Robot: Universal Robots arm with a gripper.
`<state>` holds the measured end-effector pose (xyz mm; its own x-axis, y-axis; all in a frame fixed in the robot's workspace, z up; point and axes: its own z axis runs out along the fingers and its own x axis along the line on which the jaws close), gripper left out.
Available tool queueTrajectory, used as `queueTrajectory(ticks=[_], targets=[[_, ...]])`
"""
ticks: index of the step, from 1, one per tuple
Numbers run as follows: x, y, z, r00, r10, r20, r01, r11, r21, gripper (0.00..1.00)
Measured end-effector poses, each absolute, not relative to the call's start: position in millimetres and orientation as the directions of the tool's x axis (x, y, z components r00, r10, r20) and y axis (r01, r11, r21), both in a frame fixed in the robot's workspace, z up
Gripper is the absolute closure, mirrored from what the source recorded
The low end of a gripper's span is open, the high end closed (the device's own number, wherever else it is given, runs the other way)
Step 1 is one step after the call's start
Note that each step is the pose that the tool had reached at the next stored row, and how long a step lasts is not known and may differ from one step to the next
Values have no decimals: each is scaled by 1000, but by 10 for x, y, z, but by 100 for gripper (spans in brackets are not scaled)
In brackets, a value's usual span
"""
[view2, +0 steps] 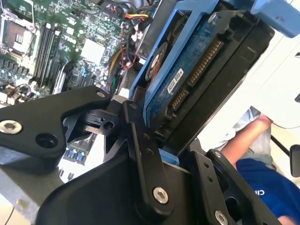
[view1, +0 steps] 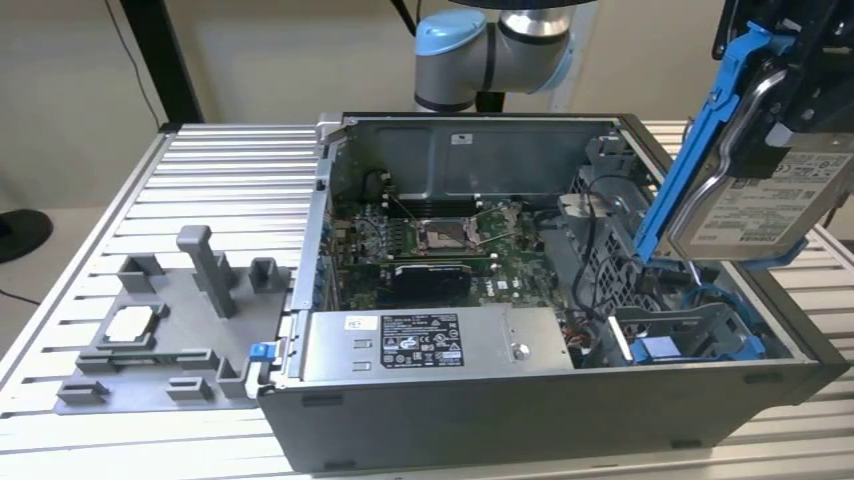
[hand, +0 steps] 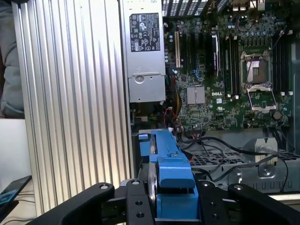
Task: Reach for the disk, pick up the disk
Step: 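Pick up the disk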
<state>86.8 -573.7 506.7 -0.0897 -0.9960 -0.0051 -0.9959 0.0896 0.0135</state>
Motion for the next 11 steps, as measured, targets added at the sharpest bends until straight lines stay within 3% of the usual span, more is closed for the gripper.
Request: queueTrajectory(ticks=[11], targets=[[953, -5736, 5064, -85, -996, -5, -996, 85, 14, 100]])
